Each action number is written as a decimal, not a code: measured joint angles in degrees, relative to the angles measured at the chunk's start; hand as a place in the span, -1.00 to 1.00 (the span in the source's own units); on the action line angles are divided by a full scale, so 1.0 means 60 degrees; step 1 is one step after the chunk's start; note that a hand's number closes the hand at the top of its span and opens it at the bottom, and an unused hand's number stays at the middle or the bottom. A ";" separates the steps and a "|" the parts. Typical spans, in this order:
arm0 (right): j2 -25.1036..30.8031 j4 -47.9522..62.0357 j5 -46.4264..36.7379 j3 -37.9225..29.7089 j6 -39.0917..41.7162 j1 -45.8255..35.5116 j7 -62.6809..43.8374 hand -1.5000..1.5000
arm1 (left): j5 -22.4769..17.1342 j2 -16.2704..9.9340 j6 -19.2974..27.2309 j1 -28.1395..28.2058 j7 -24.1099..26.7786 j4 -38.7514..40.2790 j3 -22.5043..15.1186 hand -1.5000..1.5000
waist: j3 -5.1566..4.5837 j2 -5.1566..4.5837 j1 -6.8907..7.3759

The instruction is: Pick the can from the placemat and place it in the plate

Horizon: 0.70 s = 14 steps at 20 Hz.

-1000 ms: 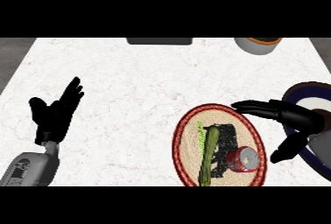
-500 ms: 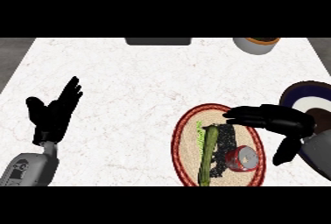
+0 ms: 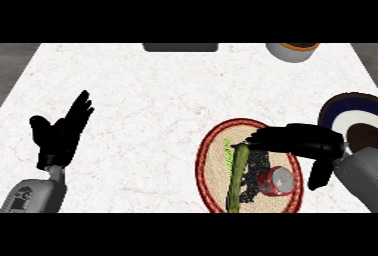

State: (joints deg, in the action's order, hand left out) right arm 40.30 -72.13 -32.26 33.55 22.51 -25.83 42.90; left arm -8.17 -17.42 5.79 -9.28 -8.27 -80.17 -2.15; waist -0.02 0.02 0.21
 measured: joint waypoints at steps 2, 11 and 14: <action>-0.0127 -0.0190 -0.0171 -0.0060 0.0200 0.0021 -0.0218 -1.00 | 0.0081 0.0069 0.0032 0.0036 -0.0167 -0.0201 0.0003 0.00 | 0.0001 0.0002 -0.0004; -0.0964 -0.0483 -0.1450 -0.0467 0.0306 0.0536 -0.0570 -1.00 | 0.0325 0.0238 -0.0254 -0.0070 -0.0400 -0.0270 0.0355 0.00 | 0.0002 0.0000 -0.0023; -0.1240 -0.0319 -0.1935 -0.0522 0.0258 0.0536 -0.0540 -1.00 | 0.0466 0.0361 -0.0263 0.0009 -0.0438 -0.0392 0.0368 0.00 | 0.0002 -0.0001 -0.0008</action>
State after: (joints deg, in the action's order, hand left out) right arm 32.86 -74.04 -43.87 30.42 24.06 -22.62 39.66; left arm -5.37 -15.25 4.21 -9.22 -10.90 -82.52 0.06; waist 0.00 0.01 0.16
